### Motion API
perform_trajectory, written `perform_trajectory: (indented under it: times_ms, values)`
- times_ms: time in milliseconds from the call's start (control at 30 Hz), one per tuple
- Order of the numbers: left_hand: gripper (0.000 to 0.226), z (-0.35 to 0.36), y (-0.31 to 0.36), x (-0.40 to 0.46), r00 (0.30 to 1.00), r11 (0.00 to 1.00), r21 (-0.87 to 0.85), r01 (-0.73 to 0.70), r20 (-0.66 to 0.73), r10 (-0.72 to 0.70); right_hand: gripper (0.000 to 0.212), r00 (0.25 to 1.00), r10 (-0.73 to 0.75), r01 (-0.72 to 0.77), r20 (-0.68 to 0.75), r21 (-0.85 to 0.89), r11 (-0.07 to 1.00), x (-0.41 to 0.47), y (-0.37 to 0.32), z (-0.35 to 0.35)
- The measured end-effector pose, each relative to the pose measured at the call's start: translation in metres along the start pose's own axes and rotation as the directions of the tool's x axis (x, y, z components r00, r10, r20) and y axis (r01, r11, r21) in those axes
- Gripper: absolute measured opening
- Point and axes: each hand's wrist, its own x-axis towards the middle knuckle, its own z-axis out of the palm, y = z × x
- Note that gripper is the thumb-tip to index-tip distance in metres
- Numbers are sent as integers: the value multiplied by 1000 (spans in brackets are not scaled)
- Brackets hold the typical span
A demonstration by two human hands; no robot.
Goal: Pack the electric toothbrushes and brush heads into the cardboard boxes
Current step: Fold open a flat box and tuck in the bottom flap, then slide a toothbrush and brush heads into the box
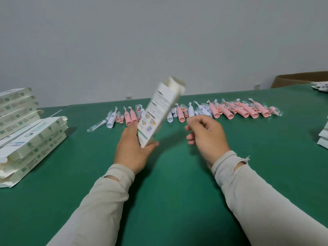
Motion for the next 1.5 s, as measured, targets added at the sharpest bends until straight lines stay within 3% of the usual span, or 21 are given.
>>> perform_trajectory:
  times_ms: [67, 200, 267, 433, 567, 733, 833, 1067, 1333, 1400, 1467, 1500]
  values:
    - [56, -3, -9, 1, 993, 967, 231, -104, 75, 89, 30, 993, 89, -82, -76, 92, 992, 6, -3, -8]
    - [56, -3, -13, 1, 984, 943, 301, -145, 140, 107, 49, 981, 179, -163, -74, 190, 968, 11, -6, -21]
    - [57, -3, -13, 0, 982, 939, 307, -154, 153, 111, 45, 984, 161, -148, -70, 167, 975, 11, -7, -23]
    - [58, -2, -12, -2, 979, 944, 305, -128, 194, 70, 4, 990, 100, -91, -103, 81, 992, 13, -3, -22]
    - [70, -1, -8, -4, 981, 945, 312, -98, 192, 39, 16, 991, 115, -99, -62, 213, 972, 11, -2, -17]
    - [80, -2, -8, -4, 982, 954, 285, -96, 181, 45, 34, 980, -186, 196, 77, -154, 969, 8, 0, -21]
    - [81, -4, -8, -4, 981, 958, 266, -107, 183, 59, 51, 958, -227, 270, 176, -286, 919, 8, -1, -25]
    - [80, -5, -8, -3, 968, 963, 213, -167, 220, 120, 71, 950, -68, 171, 306, -325, 930, 8, -6, -33]
    - [76, 1, -12, -5, 956, 972, 178, -155, 275, 102, 75, 889, 154, -141, 432, -63, 988, 13, -3, -55]
    - [76, 5, -11, -3, 979, 962, 246, -120, 191, 73, 62, 942, 186, -164, 278, -100, 981, 30, 1, -74]
    - [72, 10, -7, 0, 994, 945, 316, -84, 87, 59, 43, 988, 126, -146, -92, -258, 955, 59, 4, -102]
    - [69, 13, -5, 2, 996, 934, 348, -81, 55, 66, 36, 955, 62, -166, -289, -350, 922, 75, 5, -120]
